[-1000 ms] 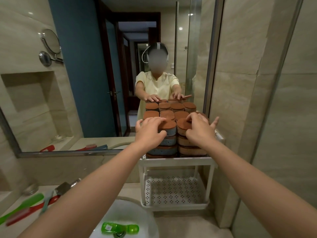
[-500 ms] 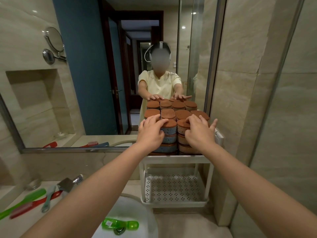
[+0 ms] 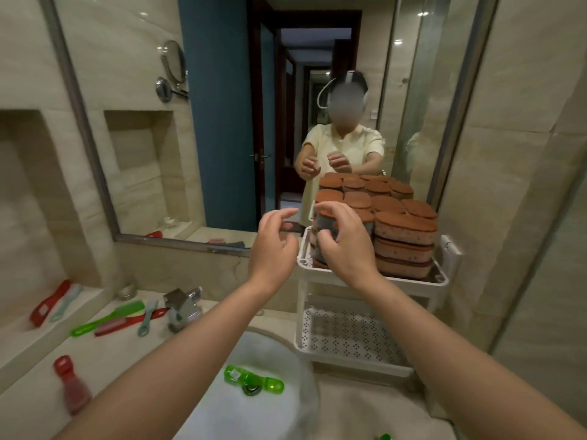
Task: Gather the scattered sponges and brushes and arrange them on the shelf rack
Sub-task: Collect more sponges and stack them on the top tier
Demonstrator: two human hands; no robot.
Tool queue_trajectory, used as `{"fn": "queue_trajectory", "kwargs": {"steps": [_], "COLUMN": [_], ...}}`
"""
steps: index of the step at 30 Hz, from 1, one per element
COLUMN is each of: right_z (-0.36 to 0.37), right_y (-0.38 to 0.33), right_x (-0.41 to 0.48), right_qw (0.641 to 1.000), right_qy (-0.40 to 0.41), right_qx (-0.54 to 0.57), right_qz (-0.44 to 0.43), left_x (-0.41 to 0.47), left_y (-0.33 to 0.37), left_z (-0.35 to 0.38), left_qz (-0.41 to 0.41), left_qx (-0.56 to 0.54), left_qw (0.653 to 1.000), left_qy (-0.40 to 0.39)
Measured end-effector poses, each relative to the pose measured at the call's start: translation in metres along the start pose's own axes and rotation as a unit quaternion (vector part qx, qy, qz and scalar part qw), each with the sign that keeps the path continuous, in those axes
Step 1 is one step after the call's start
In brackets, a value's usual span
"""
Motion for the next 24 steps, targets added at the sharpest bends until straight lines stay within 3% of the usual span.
{"fn": "queue_trajectory", "kwargs": {"steps": [12, 24], "right_z": [0.164, 0.289], "right_y": [-0.086, -0.222], "right_x": [-0.081, -0.200], "right_qw": [0.967, 0.883], "right_qy": [-0.216, -0.418], "right_qx": [0.130, 0.201], "right_qz": [0.042, -0.068], "left_x": [-0.117, -0.285], "left_y": [-0.070, -0.070], "left_z": [-0.171, -0.321], "left_qz": [-0.185, -0.303], "left_qx": [0.058, 0.148], "left_qw": [0.961, 0.853], "left_qy": [0.198, 0.398]}}
Point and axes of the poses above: each hand's wrist, its own x-axis towards the middle knuckle, its own z-axis out of the palm, y = z × x, the point moved 5 cm from there along x, towards the middle knuckle, and after that the axes turned 6 degrees about -x, right-handed, at the moved point
